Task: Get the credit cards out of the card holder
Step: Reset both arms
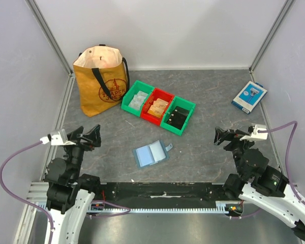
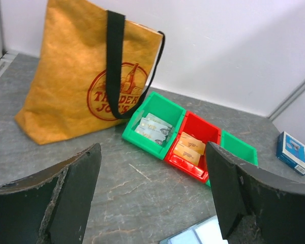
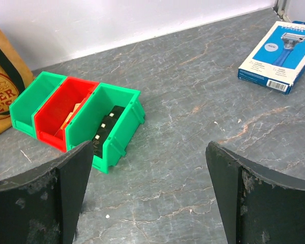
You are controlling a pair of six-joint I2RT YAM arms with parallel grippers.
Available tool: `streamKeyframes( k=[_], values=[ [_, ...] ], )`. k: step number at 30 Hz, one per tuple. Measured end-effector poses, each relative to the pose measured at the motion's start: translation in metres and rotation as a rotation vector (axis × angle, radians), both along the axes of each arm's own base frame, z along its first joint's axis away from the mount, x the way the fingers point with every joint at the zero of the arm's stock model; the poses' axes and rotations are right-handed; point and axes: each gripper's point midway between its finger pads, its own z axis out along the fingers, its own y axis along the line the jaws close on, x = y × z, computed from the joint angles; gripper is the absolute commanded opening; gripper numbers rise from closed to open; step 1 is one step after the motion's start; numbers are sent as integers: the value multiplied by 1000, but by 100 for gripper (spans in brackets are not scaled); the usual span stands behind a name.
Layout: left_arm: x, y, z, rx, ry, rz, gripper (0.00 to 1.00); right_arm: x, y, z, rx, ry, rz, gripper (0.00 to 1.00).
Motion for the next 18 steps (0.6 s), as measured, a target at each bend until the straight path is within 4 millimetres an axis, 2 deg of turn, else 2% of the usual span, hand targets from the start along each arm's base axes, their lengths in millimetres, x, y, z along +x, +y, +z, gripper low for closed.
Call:
streamKeyframes(
  k=[5,11,18],
  values=[
    [-8,12,-10,-22,14,56,90,-4,-9,2,33,-15,-22,98],
    [-9,12,-23,-21,63,60,91,-7,-17,4,73,-34,-44,98],
    [-9,13,-24,-24,70,67,92,-8,-20,4,77,-37,-55,98]
  ],
)
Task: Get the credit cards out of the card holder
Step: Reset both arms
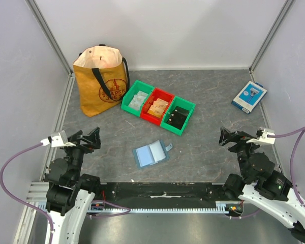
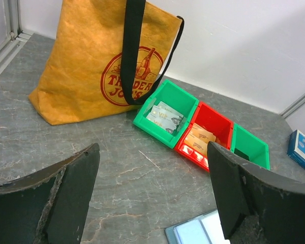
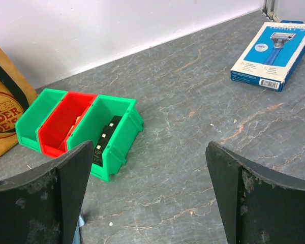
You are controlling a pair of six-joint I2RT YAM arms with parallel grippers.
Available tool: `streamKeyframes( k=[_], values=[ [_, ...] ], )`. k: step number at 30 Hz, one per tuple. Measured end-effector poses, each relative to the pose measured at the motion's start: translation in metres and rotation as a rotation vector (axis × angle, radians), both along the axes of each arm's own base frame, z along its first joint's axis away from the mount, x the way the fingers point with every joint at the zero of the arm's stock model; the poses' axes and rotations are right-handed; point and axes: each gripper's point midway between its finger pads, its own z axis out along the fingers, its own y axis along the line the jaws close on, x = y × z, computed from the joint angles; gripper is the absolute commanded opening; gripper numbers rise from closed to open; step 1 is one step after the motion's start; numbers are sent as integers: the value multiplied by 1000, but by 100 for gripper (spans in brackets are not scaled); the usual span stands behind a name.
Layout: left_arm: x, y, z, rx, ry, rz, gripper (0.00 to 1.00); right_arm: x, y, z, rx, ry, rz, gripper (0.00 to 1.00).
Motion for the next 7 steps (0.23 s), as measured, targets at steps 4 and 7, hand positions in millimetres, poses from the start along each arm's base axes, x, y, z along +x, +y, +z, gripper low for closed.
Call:
streamKeyframes(
  k=[4,7],
  values=[
    [0,0,0,0,0,-3,92,0,-1,0,0,1,-3,98],
    [0,0,0,0,0,-3,93,0,-1,-1,-2,3,-7,98]
  ],
)
